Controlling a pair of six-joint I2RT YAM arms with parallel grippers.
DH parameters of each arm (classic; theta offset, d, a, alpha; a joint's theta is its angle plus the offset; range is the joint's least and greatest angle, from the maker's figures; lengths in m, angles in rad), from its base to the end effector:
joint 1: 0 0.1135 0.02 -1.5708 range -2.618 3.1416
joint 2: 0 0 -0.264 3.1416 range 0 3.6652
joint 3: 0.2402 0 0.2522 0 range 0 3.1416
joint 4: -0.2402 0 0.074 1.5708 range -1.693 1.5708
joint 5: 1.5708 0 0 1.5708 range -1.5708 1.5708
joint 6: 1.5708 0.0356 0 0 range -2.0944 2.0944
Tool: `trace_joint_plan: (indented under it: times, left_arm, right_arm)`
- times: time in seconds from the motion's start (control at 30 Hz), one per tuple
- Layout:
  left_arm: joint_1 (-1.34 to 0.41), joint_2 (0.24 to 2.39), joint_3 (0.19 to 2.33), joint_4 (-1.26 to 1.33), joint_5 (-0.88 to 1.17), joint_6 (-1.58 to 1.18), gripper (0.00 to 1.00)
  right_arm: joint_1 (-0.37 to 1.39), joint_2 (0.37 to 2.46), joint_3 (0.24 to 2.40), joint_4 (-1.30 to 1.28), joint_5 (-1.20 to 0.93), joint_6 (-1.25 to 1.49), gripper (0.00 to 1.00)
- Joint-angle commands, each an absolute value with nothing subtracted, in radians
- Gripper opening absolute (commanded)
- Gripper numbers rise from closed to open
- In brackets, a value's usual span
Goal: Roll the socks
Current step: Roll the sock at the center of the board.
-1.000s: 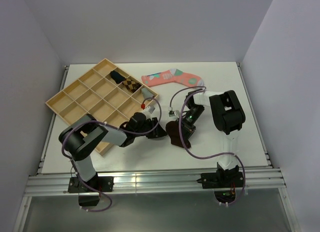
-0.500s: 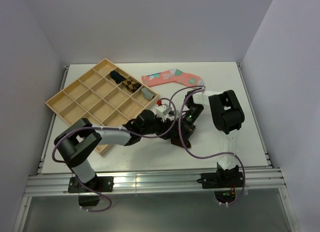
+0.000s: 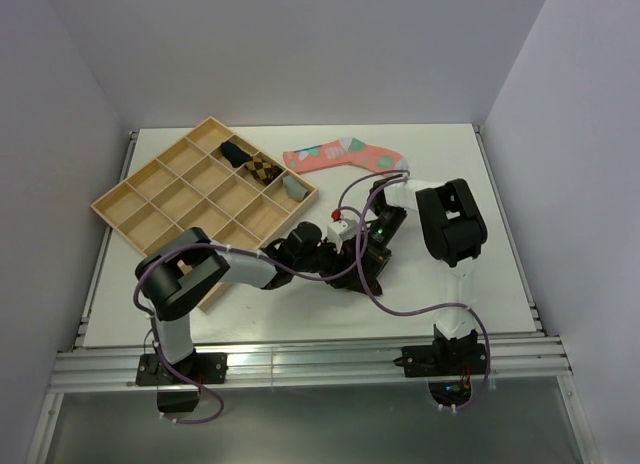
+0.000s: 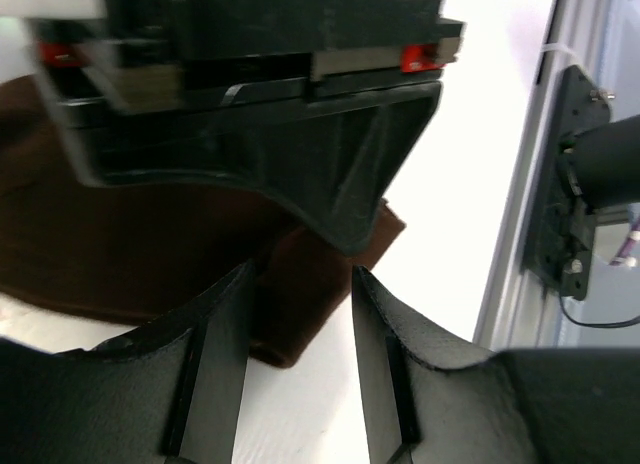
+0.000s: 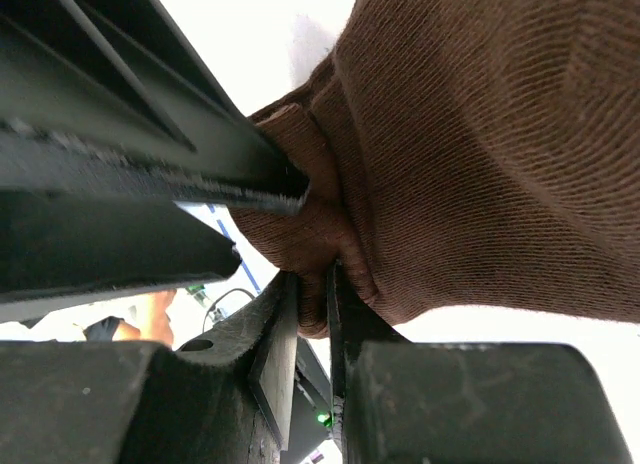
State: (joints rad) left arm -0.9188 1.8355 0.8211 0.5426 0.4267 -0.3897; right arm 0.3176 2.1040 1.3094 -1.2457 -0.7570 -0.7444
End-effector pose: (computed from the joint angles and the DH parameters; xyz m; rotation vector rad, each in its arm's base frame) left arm 0.2093 -0.2984 0.1436 0.8639 2.0637 -1.2078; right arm 0.2996 0.1242 0.1190 1.1111 -2.3838 -1.1502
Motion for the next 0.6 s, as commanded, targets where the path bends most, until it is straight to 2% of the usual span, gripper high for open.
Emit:
trace_joint_plan:
  times: [0.0,0.23,0.33,0.37,0.43,0.47,0.57]
  left_arm:
    - [-0.936,1.853,0.808,0.643,0.488,-0.417,0.48]
    - [-0.953,1.897,0.810,0.657,0.512,-0.436,0.47]
    - [-0.957,1.919,0.801,0.676,0.514,-0.456,0.36]
    - [-0.959,1.925,0.796,0.687,0.515,-0.465,0.26]
    - [-0.963,1.943,0.795,0.690,0.515,-0.474,0.15]
    - [-0.968,1.951,0.795,0.690,0.517,-0.480,0.01]
    - [-0.973,1.971,0.781,0.706,0.523,-0.497,0.00]
  right_arm:
    - [0.318,2.134,1.335,-1.167,-0.669,-0.758,0.16]
    - [0.318,2.128,1.328,-1.144,-0.663,-0.730,0.16]
    - [0.318,2.118,1.321,-1.118,-0.660,-0.704,0.16]
    - [0.318,2.111,1.316,-1.112,-0.661,-0.690,0.17]
    - [0.318,2.103,1.310,-1.098,-0.667,-0.678,0.18]
    - [0.319,2.097,1.304,-1.092,-0.669,-0.667,0.20]
    - [0.318,2.069,1.292,-1.071,-0.673,-0.649,0.23]
